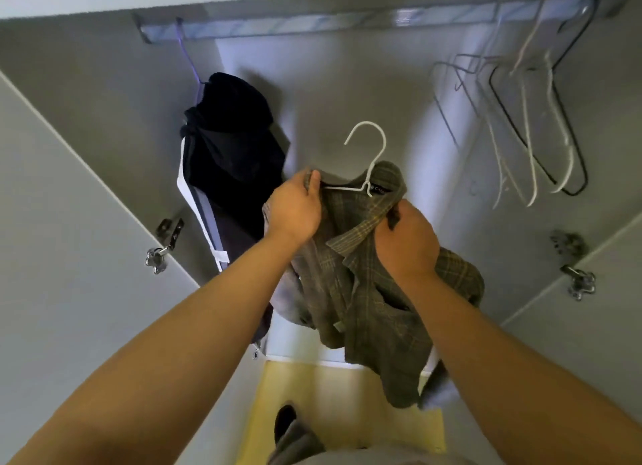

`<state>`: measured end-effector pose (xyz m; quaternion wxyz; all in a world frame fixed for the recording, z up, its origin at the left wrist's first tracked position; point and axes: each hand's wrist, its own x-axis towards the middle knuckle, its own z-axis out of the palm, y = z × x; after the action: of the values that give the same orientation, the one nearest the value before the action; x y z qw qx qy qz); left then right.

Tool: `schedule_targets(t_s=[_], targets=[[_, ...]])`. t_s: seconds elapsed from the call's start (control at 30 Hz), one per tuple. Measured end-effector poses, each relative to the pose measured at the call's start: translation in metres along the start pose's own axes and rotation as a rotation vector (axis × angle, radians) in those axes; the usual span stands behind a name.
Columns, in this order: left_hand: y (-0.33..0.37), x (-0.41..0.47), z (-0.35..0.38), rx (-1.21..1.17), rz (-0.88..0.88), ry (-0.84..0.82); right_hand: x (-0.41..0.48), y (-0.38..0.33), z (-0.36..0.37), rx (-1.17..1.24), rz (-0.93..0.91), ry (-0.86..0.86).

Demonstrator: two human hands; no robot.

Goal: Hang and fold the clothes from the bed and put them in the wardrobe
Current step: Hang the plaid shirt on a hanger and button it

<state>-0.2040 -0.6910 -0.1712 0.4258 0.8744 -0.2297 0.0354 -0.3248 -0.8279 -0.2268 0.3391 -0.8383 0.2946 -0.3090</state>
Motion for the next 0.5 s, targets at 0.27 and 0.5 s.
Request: schedule_targets(t_s=[0.27,0.5], targets=[[-0.005,0.095,0.011,0.017,0.142,-0.099,0.045,-0.02,0.027,-0.1,0.11,0.173],[-0.001,0.166,0.009,-0.016,0.357,-0.249,0.085,-0.057,0.037,-0.186,0.182,0.303]])
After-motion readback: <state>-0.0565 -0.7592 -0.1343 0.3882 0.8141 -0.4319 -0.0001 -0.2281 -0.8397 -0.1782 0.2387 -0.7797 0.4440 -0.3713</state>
